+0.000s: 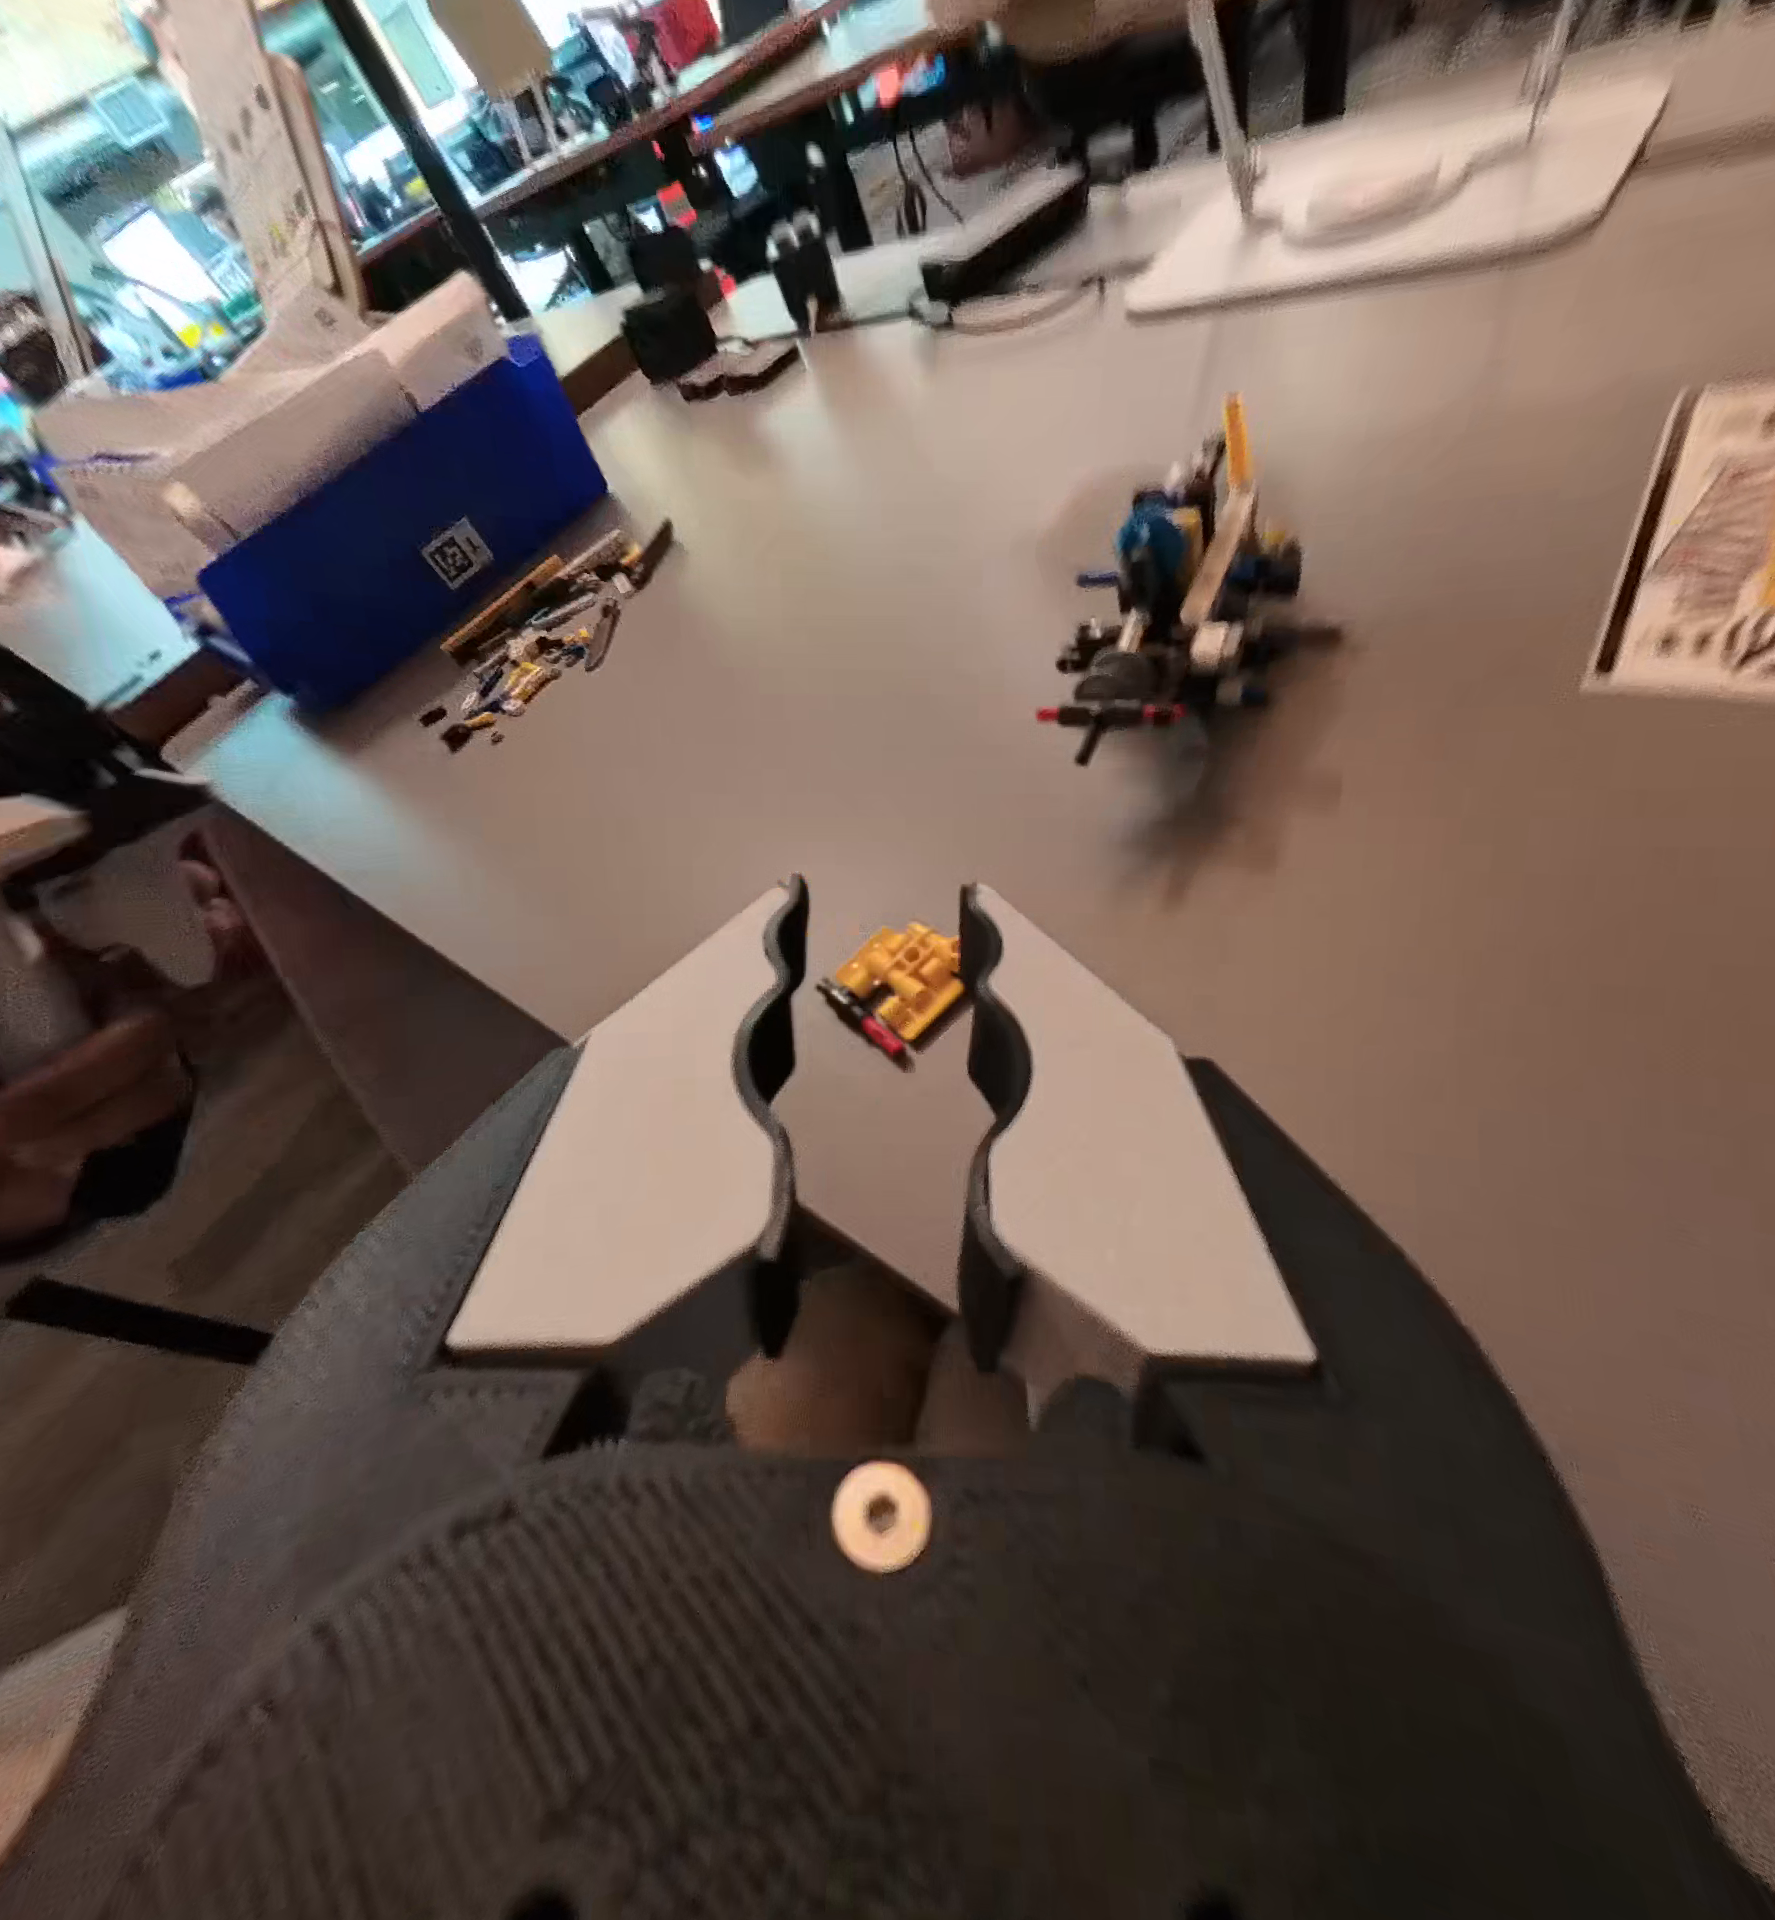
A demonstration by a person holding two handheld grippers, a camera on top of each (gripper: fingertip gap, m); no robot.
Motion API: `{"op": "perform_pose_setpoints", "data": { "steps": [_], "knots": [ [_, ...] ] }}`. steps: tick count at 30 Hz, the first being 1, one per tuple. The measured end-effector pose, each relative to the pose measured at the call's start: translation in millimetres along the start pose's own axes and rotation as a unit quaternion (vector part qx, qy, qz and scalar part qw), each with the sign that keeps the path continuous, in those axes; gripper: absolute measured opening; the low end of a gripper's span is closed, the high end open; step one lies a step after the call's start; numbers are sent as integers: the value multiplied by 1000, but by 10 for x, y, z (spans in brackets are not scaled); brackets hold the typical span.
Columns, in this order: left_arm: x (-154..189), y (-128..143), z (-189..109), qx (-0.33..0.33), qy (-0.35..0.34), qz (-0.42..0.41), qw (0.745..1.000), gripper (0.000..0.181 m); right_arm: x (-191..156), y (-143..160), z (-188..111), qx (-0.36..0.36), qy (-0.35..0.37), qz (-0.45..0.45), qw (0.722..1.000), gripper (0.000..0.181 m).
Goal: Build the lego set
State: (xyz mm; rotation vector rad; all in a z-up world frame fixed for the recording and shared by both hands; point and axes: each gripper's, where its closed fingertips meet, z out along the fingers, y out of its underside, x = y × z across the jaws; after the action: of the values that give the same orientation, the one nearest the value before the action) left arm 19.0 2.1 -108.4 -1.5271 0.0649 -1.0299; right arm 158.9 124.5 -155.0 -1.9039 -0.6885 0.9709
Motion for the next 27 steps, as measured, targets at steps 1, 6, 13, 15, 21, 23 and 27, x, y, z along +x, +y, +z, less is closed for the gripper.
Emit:
{"op": "perform_pose_setpoints", "data": {
  "steps": [1,6,13,15,21,23,27],
  "knots": [
    [-39,33,-60,-8,-16,18,1000,26,-70,-41,-98,8,5,-29,1000,30],
    [-199,72,-334,-13,-83,53,995,27,-193,-56,-468,1,66,-201,977,34],
    [-599,233,-575,-50,-141,22,988,26,-487,149,-211,41,9,-199,979,25],
    [-746,288,-655,-70,-163,29,984,26,-617,178,-47,48,-10,-182,982,24],
    [-1133,97,-683,-74,-216,98,969,25,-913,-144,589,36,-56,-213,975,20],
    [-1368,51,-672,-103,-280,143,944,28,-950,-303,769,38,-64,-226,971,19],
    [-1344,-230,-406,-107,-275,237,926,25,-1064,-438,1066,23,-98,-263,960,12]
  ]
}}
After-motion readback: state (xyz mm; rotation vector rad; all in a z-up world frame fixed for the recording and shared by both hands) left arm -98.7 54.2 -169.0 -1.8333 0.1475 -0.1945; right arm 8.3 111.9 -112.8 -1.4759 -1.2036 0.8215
